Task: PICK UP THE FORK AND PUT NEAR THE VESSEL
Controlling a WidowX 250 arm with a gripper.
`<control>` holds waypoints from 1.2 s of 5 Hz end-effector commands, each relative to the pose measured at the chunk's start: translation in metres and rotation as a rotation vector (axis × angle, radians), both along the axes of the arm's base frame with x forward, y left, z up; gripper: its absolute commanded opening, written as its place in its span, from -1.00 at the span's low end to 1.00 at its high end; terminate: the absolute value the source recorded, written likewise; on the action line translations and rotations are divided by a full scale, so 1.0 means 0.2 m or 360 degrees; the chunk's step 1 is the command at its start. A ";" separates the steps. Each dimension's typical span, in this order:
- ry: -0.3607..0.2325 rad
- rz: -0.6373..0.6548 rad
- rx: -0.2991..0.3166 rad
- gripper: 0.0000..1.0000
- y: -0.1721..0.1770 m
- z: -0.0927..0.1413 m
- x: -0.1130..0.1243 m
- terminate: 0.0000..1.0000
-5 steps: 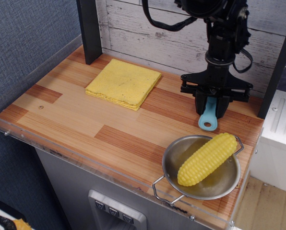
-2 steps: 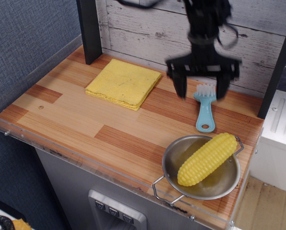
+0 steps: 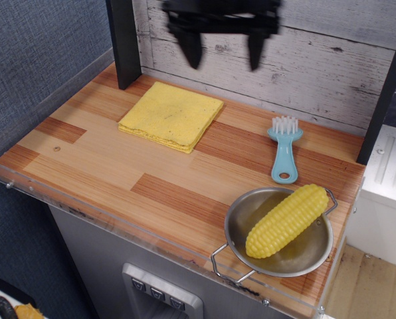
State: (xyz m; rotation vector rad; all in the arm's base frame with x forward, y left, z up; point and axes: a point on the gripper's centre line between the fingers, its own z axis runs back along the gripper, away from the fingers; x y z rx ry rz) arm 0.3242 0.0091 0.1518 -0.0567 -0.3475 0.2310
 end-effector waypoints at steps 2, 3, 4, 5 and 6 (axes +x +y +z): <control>0.0178 -0.0109 0.0070 1.00 0.30 -0.04 -0.19 -1.00; 0.0195 -0.0069 0.0113 1.00 0.33 -0.08 -0.22 -1.00; 0.0195 -0.0069 0.0113 1.00 0.33 -0.08 -0.22 -1.00; 0.0195 -0.0069 0.0113 1.00 0.33 -0.08 -0.22 -1.00; 0.0195 -0.0069 0.0113 1.00 0.33 -0.08 -0.22 -1.00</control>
